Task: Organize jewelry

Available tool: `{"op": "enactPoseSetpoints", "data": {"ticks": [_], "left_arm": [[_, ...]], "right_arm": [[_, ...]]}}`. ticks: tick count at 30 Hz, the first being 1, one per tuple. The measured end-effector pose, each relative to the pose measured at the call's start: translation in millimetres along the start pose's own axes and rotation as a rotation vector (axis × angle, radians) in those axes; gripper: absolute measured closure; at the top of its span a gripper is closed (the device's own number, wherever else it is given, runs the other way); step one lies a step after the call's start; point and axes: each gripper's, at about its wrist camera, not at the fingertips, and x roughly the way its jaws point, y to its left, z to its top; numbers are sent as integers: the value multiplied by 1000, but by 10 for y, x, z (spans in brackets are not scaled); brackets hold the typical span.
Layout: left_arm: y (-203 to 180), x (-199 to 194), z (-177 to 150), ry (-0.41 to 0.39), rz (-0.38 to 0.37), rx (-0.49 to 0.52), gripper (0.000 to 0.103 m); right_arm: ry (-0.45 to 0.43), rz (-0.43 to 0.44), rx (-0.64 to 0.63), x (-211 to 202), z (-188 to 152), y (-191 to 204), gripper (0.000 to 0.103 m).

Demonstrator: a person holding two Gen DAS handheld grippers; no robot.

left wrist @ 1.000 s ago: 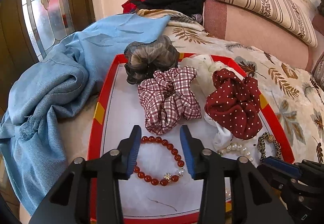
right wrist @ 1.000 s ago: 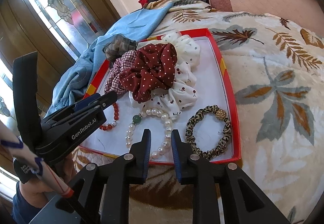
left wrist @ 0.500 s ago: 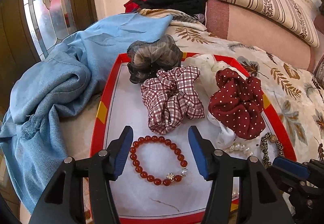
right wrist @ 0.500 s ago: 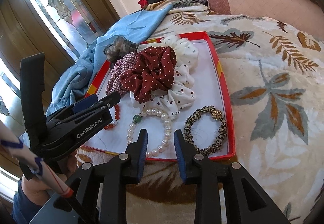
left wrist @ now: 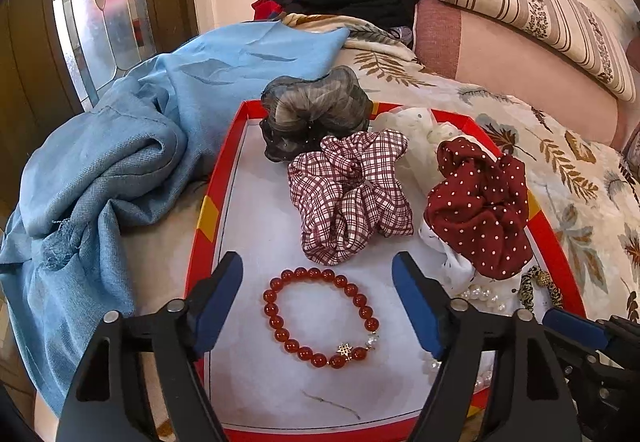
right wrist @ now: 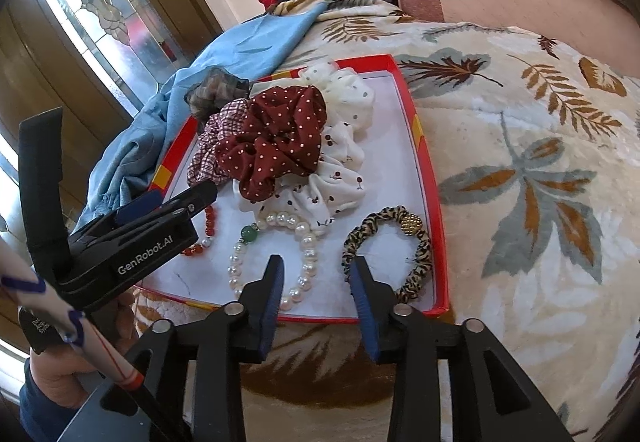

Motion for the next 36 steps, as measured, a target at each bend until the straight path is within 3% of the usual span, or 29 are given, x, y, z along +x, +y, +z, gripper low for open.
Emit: {"op": "enactPoseSetpoints", "data": {"ticks": [11, 16, 24, 32, 36], "left_arm": [[-38, 60, -28, 32, 9, 5, 18], [18, -113, -30, -35, -18, -36, 18], [79, -655, -161, -167, -35, -164, 6], [-92, -1333, -406, -229, -66, -138, 3], [-227, -1672, -507, -256, -14, -79, 0]], "right_arm": [[-15, -24, 5, -148, 20, 3, 39], [-40, -43, -16, -328, -3, 54, 28], [-94, -109, -76, -777, -171, 82, 18], [-186, -231, -182, -1293, -489, 206, 12], [-251, -293, -220, -1569, -710, 252, 11]]}}
